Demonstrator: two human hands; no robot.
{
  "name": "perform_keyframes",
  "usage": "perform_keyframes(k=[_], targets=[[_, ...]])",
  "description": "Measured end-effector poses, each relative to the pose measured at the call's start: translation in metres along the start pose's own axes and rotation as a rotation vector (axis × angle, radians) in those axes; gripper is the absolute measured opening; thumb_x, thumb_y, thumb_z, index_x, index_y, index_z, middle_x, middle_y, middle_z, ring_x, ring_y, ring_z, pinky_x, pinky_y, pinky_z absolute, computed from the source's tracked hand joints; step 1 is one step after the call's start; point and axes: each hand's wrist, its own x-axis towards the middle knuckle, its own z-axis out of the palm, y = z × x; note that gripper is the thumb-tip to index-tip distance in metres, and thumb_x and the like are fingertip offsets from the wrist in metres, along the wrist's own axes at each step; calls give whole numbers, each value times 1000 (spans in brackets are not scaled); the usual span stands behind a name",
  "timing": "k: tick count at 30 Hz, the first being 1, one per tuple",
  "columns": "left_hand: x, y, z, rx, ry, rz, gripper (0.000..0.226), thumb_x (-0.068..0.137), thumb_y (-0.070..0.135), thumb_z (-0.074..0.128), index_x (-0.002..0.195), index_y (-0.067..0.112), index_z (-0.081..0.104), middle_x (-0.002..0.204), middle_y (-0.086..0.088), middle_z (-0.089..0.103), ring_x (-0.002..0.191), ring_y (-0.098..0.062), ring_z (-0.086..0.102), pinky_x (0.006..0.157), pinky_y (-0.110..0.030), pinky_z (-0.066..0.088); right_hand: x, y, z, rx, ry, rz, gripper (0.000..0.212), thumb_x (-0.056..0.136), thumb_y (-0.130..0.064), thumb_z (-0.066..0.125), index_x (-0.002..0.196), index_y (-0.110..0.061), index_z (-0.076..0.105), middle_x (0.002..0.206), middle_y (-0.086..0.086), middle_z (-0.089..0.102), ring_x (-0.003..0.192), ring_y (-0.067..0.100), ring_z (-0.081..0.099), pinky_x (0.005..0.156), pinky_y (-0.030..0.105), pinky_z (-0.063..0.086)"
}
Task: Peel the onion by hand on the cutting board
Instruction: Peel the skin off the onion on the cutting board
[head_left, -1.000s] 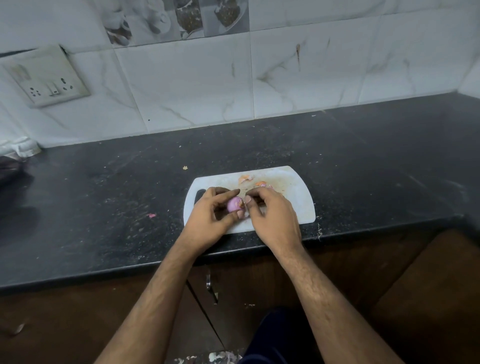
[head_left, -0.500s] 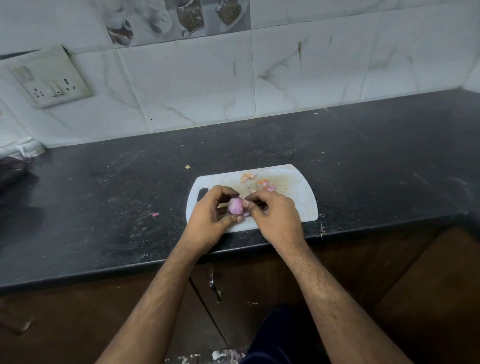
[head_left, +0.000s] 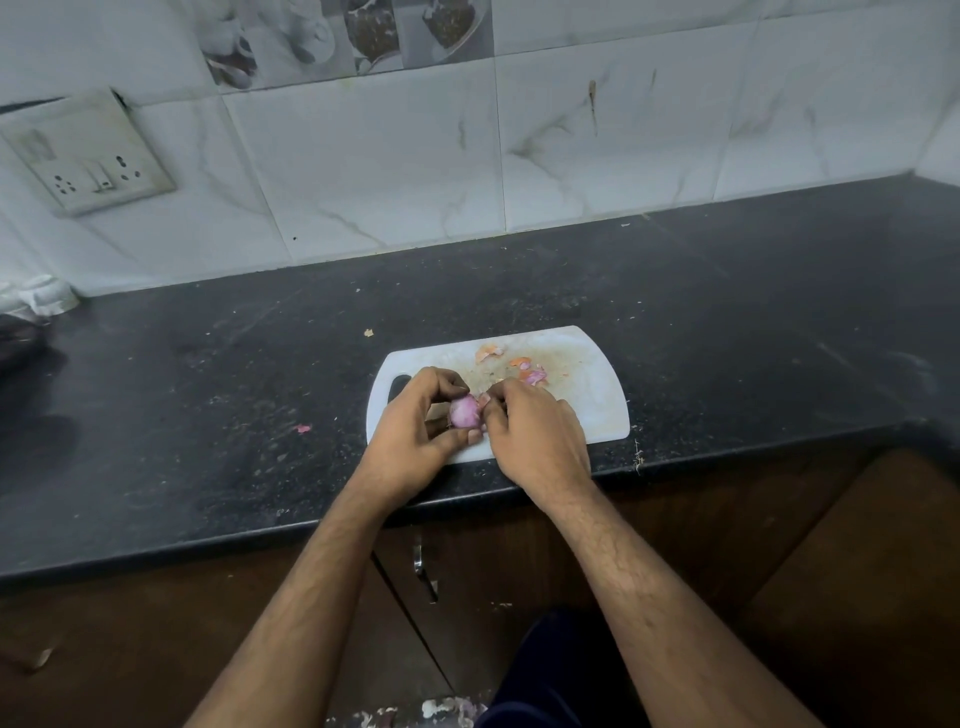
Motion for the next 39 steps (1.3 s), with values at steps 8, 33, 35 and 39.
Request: perform_keyframes(k=[8, 33, 35, 39], targets=[[-1, 2, 2, 83, 14, 70, 32, 88, -7, 71, 106, 16, 56, 118, 13, 59, 112, -11, 62, 95, -29, 58, -3, -20, 18, -106, 82, 108, 25, 98, -25, 56, 120, -15, 53, 115, 2, 64, 106, 22, 54, 90, 38, 40], [-7, 1, -1, 61, 50, -13, 22, 99, 12, 65, 118, 22, 58, 117, 14, 72, 113, -1, 67, 103, -32, 54, -2, -8, 10, 348, 193, 94, 27, 100, -11, 54, 123, -19, 65, 117, -5, 69, 105, 12, 64, 91, 32, 55], [-7, 2, -1, 78, 47, -8, 23, 100, 11, 63, 120, 21, 58, 116, 12, 72, 111, -4, 68, 101, -34, 55, -4, -7, 10, 396, 177, 80, 16, 101, -22, 59, 114, -22, 67, 104, -9, 73, 94, 7, 66, 82, 28, 55], [-6, 0, -2, 127, 44, -16, 27, 102, 9, 60, 126, 22, 58, 118, 14, 69, 113, -4, 66, 102, -32, 54, -4, -3, 12, 413, 178, 61, 6, 95, -28, 70, 96, -25, 65, 86, -16, 65, 76, -3, 60, 69, 19, 51]])
